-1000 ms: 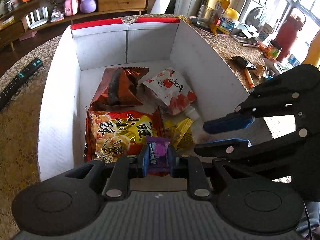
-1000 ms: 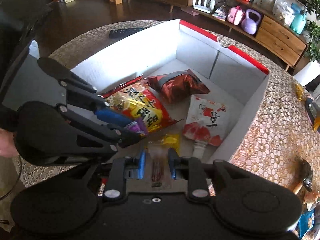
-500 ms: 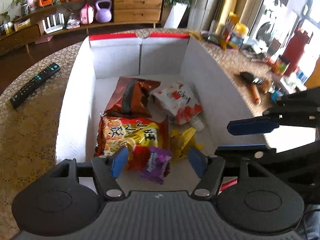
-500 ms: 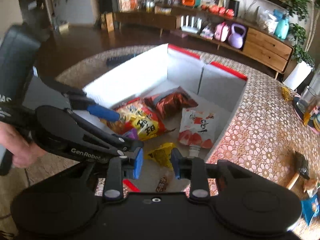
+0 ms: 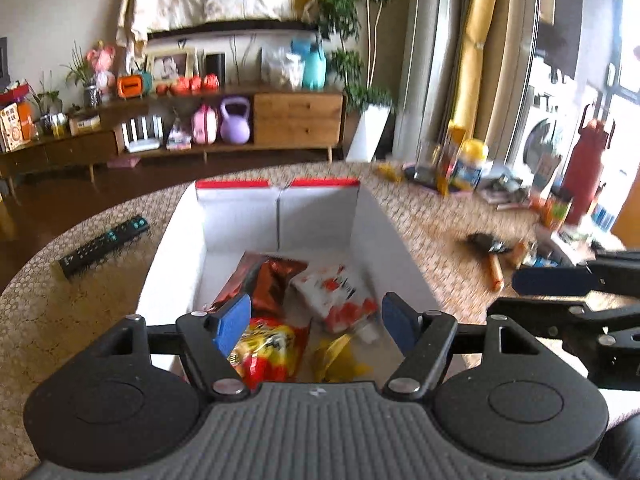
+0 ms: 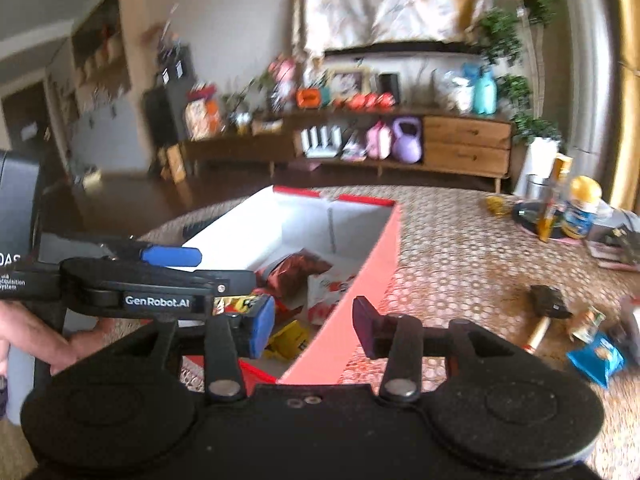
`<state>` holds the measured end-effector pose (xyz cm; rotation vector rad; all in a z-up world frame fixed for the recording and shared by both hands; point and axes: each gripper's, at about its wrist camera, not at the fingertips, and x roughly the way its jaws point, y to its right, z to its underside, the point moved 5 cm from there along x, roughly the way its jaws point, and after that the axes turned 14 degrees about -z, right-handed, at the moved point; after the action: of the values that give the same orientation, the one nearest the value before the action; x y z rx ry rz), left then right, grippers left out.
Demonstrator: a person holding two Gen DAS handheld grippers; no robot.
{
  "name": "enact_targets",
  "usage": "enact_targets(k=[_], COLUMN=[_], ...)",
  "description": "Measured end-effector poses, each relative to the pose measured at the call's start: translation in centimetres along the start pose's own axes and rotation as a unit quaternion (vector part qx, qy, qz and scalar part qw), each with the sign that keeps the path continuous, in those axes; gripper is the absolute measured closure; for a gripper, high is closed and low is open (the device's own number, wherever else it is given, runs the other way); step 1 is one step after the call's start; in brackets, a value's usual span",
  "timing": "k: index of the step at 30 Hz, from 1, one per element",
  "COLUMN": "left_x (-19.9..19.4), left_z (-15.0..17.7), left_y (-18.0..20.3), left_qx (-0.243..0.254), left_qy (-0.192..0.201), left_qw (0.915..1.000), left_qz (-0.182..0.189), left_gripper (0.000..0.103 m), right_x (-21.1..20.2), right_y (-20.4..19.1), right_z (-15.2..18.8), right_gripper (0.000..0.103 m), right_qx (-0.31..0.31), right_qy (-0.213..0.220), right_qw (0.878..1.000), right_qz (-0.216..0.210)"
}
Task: Organize snacks
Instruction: 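Withdraw both open tools from the box back over the table, then move left tool onto black-headed wooden brush while right tool approaches blue bag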
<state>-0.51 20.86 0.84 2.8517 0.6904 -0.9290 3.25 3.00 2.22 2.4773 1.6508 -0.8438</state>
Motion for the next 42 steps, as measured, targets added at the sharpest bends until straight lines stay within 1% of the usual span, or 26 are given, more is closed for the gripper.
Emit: enact_targets(k=[2,9,11,12,19,25,28,30,35,42], left_x=[-0.5,-1.4,-1.6,-1.7,-2.0,-2.3,-2.4,-2.3,-1.5,0.2], left_z=[0.0,-0.3,-0.2,-0.3,-0.2,-0.4,-0.6,-0.7,-1.1,-1.8], left_y=[0.8,3.0,3.8,4.1,7.1,9.6,10.9,11.7,13.6,16.1], left_qx=[-0.002,-0.011,-0.009,-0.007,0.012,0.027,0.036,0.037,0.041,0.038], left_qy=[0.011,0.036,0.040,0.044,0.048,0.061,0.066,0.067,0.064,0.051], left_qw=[0.9999,0.9992,0.9989,0.9986,0.9976,0.9956,0.9944,0.9939,0.9935,0.9938], left_qz=[0.004,0.016,0.024,0.027,0.049,0.066,0.075,0.079,0.085,0.091], left_gripper=[0.031,0.029,0.027,0.027,0.027,0.027,0.026,0.022,0.022,0.022], right_x=[-0.9,-3.9,-4.5,-4.8,-6.8,-8.6,-9.1,-9.5,-10.0,-10.1], right_y=[0.6,3.2,3.9,4.3,5.7,7.1,8.0,8.6,10.2,12.2], right_z=[0.3,2.0,2.5,2.7,4.2,5.2,5.6,5.9,6.8,7.7], right_gripper=[0.059,0.046,0.045,0.043,0.041,0.038,0.036,0.034,0.032,0.029], right_qx=[0.011,0.045,0.058,0.062,0.079,0.091,0.099,0.101,0.113,0.127], right_qy=[0.016,0.061,0.066,0.068,0.084,0.103,0.110,0.112,0.112,0.109], right_qw=[1.000,0.996,0.995,0.994,0.989,0.983,0.980,0.978,0.973,0.968], right_qz=[0.008,0.046,0.052,0.057,0.088,0.119,0.135,0.145,0.168,0.188])
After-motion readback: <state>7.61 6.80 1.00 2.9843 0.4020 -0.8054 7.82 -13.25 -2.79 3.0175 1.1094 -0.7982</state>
